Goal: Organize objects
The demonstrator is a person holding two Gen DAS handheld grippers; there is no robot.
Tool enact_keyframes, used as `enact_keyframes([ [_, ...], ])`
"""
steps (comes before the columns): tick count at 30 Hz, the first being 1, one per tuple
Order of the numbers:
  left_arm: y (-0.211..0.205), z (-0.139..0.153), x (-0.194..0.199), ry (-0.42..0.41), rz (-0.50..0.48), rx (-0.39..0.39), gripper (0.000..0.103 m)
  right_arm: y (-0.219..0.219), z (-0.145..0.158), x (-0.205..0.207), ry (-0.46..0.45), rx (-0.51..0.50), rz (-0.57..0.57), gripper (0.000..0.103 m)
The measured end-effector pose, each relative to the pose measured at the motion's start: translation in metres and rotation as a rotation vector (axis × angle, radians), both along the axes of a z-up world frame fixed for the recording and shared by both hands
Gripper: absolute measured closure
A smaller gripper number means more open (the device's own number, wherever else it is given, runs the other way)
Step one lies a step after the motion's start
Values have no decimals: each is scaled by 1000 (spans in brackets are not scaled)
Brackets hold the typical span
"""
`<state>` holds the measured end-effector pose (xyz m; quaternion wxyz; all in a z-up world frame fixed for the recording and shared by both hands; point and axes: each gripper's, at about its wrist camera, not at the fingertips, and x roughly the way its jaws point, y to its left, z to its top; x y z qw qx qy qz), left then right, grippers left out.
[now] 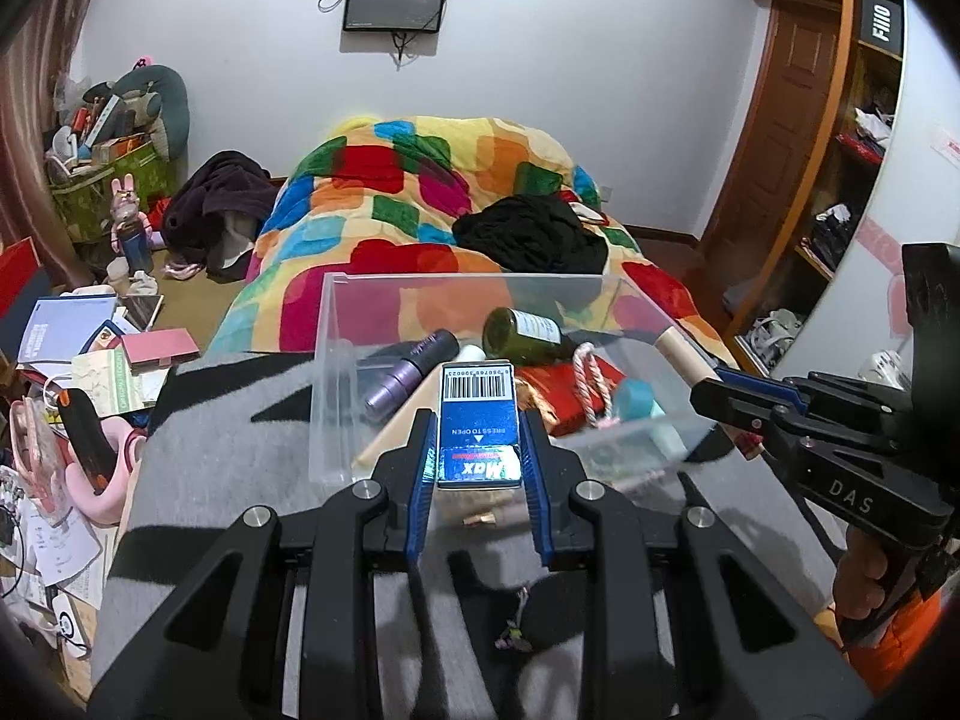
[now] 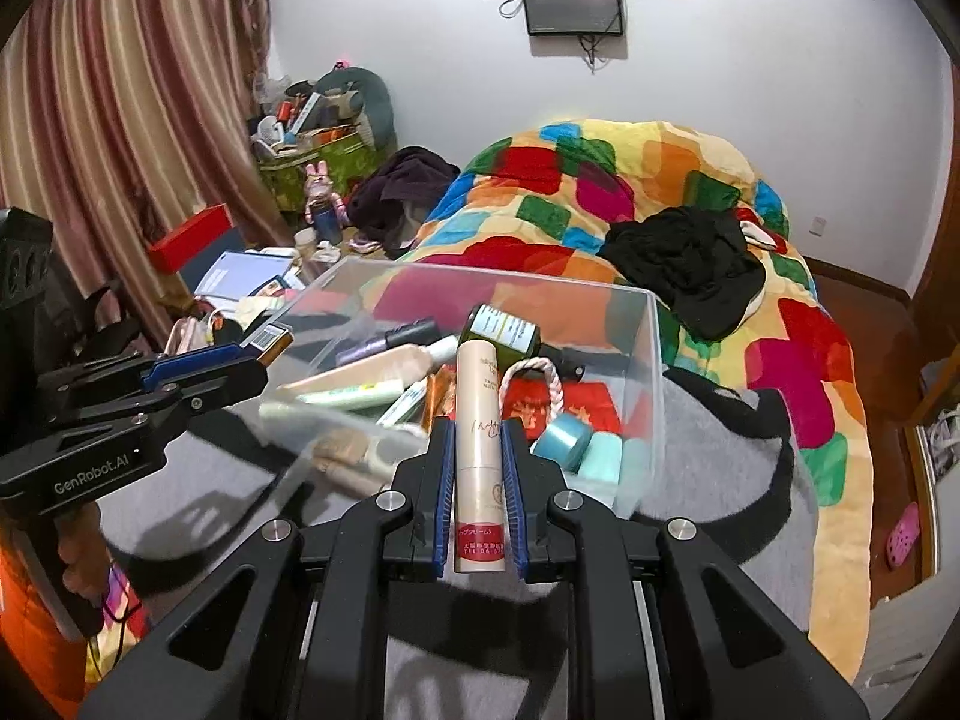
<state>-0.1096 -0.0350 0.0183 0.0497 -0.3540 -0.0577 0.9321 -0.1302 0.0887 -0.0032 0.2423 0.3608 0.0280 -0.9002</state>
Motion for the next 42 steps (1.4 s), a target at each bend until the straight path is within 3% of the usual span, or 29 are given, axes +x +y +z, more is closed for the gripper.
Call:
enact_keyframes([
  [12, 0, -8, -31, -49, 9, -8, 76, -13, -16, -40, -69, -5, -30, 89],
  [23, 6, -12, -35, -75, -11, -4, 73, -28, -21, -37, -75, 45, 10, 87],
  [33, 8, 2, -17, -23, -1, -31, 47, -23, -10, -22, -20, 64, 10, 57],
  [42, 8, 1, 5, -20, -7, -52, 34, -15, 0, -2, 41, 90, -6, 44],
])
